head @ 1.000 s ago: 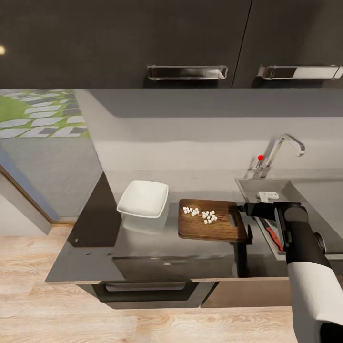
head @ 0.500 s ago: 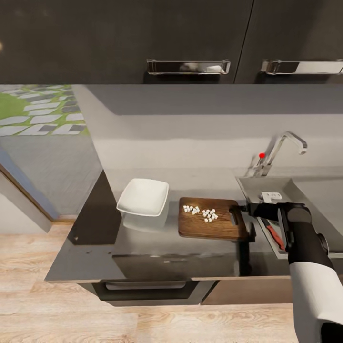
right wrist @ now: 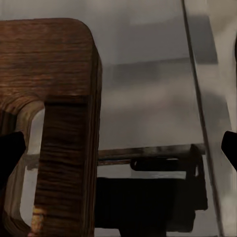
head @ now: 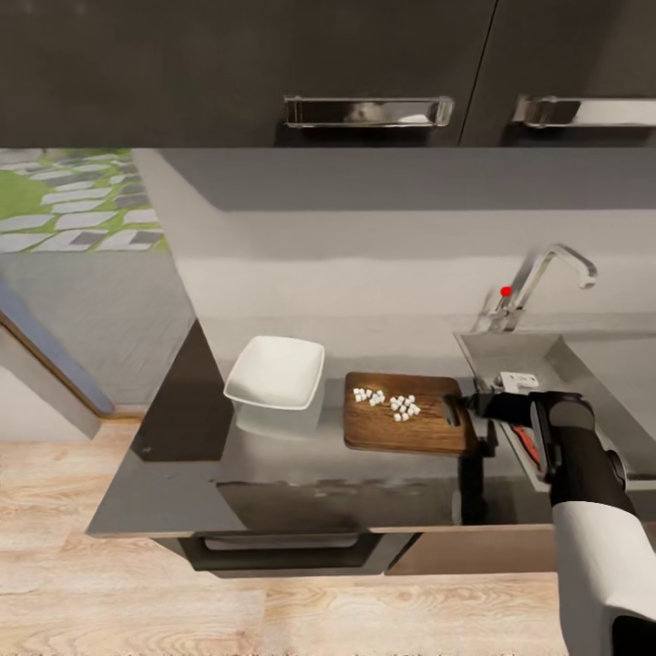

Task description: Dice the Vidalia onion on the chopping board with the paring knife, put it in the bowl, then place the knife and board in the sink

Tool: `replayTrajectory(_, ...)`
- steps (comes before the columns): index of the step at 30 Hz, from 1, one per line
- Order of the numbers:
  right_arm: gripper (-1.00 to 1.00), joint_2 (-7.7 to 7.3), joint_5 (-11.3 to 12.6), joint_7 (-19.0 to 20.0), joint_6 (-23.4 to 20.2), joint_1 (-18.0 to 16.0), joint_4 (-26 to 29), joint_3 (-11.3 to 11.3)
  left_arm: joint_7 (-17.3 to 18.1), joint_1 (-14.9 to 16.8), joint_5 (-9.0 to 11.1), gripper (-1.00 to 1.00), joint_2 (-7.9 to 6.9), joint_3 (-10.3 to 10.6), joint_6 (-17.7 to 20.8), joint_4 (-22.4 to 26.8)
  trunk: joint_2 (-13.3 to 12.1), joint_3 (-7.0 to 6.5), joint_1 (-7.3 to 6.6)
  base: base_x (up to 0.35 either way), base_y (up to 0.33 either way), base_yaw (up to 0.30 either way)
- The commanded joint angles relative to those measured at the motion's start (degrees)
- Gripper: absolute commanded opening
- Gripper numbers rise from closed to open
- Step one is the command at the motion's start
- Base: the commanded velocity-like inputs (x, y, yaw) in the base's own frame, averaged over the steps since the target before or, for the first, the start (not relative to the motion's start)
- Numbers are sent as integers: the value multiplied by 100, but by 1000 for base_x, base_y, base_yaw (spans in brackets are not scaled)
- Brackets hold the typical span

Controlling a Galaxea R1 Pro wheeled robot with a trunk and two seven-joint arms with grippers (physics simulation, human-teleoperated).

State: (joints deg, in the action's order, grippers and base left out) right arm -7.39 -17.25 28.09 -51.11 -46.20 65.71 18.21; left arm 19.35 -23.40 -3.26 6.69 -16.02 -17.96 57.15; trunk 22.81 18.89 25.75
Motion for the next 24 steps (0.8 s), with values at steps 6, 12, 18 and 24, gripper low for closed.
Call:
replayTrajectory(6,100,4,-53,57,-13,-4,-14,3,34,0,-34,100,7,-24,-15,7,11,64,3,0,52,0)
replayTrajectory(12,100,9,-53,57,-13,-5,-67,3,34,2,-34,100,7,-24,-15,7,11,119,3,0,99,0)
replayTrajectory(18,100,3,-54,64,33,-4,-78,5,34,2,-34,100,7,-24,-15,7,11,149,3,0,35,0)
replayTrajectory(24,100,-7,-74,53,39,-4,-85,7,34,0,-34,100,7,-24,-15,4,11,150,3,0,1,0)
